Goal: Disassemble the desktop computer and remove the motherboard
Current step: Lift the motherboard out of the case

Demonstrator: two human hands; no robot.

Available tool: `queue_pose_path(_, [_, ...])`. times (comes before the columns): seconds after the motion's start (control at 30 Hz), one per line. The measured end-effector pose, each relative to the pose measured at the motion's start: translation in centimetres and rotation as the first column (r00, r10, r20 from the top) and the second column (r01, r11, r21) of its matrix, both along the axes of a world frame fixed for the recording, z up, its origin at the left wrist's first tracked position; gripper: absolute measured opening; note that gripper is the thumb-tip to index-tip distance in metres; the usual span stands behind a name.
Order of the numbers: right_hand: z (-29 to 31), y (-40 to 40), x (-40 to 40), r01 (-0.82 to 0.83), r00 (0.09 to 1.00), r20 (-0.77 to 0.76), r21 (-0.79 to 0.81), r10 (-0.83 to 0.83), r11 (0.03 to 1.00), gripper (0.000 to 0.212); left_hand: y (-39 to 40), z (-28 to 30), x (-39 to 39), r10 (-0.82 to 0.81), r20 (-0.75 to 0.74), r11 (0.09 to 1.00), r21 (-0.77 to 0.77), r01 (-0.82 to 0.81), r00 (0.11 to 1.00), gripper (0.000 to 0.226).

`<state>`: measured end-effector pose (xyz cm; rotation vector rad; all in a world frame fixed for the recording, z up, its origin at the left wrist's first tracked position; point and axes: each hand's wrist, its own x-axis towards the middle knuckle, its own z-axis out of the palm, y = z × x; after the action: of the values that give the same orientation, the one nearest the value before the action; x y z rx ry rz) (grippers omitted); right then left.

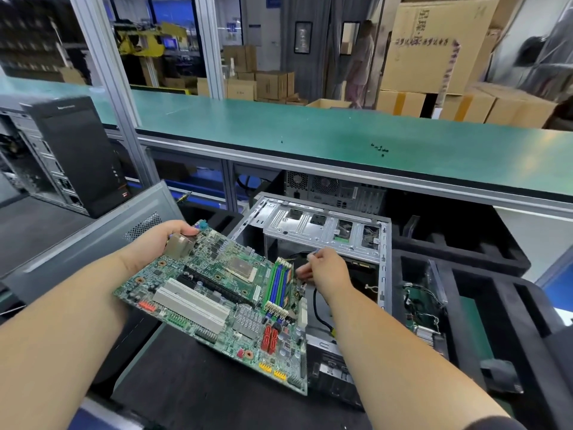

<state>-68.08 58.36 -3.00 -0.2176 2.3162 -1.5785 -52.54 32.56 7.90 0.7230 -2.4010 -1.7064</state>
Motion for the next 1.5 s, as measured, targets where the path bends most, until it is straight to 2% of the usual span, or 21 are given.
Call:
queue_pose_path(0.07, [-0.3, -0.2, 0.0, 0.013, 1.0, 0.026, -0.022, -0.013, 1.0, 0.01, 0.1, -0.1, 0.0, -0.028, 0.014, 0.999, -0.019, 0.028, 1.0, 0.02])
queue_pose_path(0.13, [-0.6, -0.2, -0.1, 0.025, 0.999, 0.037, 0.023, -0.026, 0.999, 0.013, 0.1, -0.4, 0.0, -0.021, 0.019, 0.999, -0.037, 0.022, 1.0, 0.02])
queue_pose_path(0.2, [-0.4, 0.1, -0.4, -0.038, 0.999, 0.002, 0.26, 0.039, 0.965, 0.014, 0.2, -0.5, 0.1, -0.014, 0.021, 0.999, -0.05, 0.015, 1.0, 0.019])
queue_pose_path(0.27, [0.2, 0.7, -0.3, -0.157, 0.984, 0.022, 0.556, 0.174, 0.816, 0.025, -0.1, -0.5, 0.4, 0.01, 0.004, 0.998, -0.055, -0.01, 1.0, 0.019])
queue_pose_path(0.33, [1.2, 1.1, 0.3, -0.247, 0.955, 0.072, 0.733, 0.289, 0.634, 0.028, -0.6, -0.4, 0.7, 0.044, -0.021, 0.997, -0.055, -0.045, 0.999, 0.018])
queue_pose_path(0.37, [1.5, 1.3, 0.6, -0.272, 0.942, 0.092, 0.77, 0.321, 0.577, 0.032, -0.8, -0.3, 0.9, 0.058, -0.035, 0.997, -0.053, -0.06, 0.998, 0.016])
queue_pose_path(0.43, [1.8, 1.3, 0.9, -0.241, 0.947, 0.06, 0.78, 0.315, 0.577, 0.027, -1.3, -0.4, 1.5, 0.084, -0.064, 0.995, -0.05, -0.088, 0.994, 0.013])
queue_pose_path(0.47, [1.9, 1.3, 1.1, -0.211, 0.955, 0.027, 0.763, 0.296, 0.611, 0.023, -1.5, -0.4, 1.9, 0.097, -0.081, 0.994, -0.045, -0.1, 0.992, 0.017])
queue_pose_path(0.57, [2.9, 1.3, 2.0, -0.083, 0.982, -0.093, 0.581, 0.167, 0.81, 0.028, -2.1, -0.5, 2.7, 0.181, -0.204, 0.983, 0.05, -0.174, 0.962, 0.006])
queue_pose_path(0.6, [3.3, 1.4, 2.5, -0.067, 0.98, -0.122, 0.534, 0.155, 0.842, 0.023, -2.3, -0.7, 2.8, 0.226, -0.239, 0.972, 0.11, -0.205, 0.944, 0.012])
queue_pose_path(0.7, [4.2, 1.6, 4.8, -0.058, 0.958, -0.211, 0.522, 0.195, 0.851, 0.019, -2.4, -0.9, 3.5, 0.329, -0.294, 0.925, 0.294, -0.242, 0.898, 0.021])
queue_pose_path(0.8, [4.4, 1.4, 7.0, -0.047, 0.952, -0.241, 0.493, 0.189, 0.869, 0.017, -2.6, -1.5, 4.5, 0.325, -0.288, 0.821, 0.558, -0.117, 0.901, 0.041])
queue_pose_path(0.87, [4.3, 0.9, 8.8, -0.069, 0.951, -0.221, 0.527, 0.215, 0.847, 0.015, -2.8, -1.7, 5.4, 0.263, -0.278, 0.708, 0.706, 0.011, 0.924, 0.034])
queue_pose_path(0.93, [4.2, 0.3, 10.7, -0.109, 0.941, -0.201, 0.579, 0.271, 0.808, 0.021, -3.7, -2.4, 6.0, 0.244, -0.271, 0.622, 0.78, 0.064, 0.931, 0.027])
queue_pose_path(1.0, [4.0, -0.3, 12.5, -0.149, 0.918, -0.18, 0.67, 0.354, 0.727, 0.036, -4.7, -3.2, 6.4, 0.273, -0.227, 0.54, 0.841, 0.046, 0.935, 0.038])
queue_pose_path(1.07, [3.4, -0.9, 14.1, -0.108, 0.894, -0.196, 0.779, 0.402, 0.618, 0.053, -5.4, -3.8, 7.0, 0.271, -0.209, 0.474, 0.879, 0.058, 0.94, 0.048])
queue_pose_path(1.13, [2.5, -1.7, 15.1, 0.016, 0.893, -0.258, 0.837, 0.368, 0.547, 0.058, -5.9, -4.0, 7.5, 0.266, -0.223, 0.442, 0.893, 0.087, 0.938, 0.049])
queue_pose_path(1.23, [1.4, -2.5, 15.7, 0.165, 0.875, -0.347, 0.869, 0.337, 0.466, 0.051, -6.6, -4.4, 8.4, 0.244, -0.234, 0.41, 0.904, 0.118, 0.941, 0.051])
queue_pose_path(1.5, [0.5, -2.7, 14.7, 0.236, 0.833, -0.398, 0.884, 0.385, 0.403, 0.038, -7.8, -4.7, 9.3, 0.204, -0.257, 0.379, 0.91, 0.166, 0.945, 0.054])
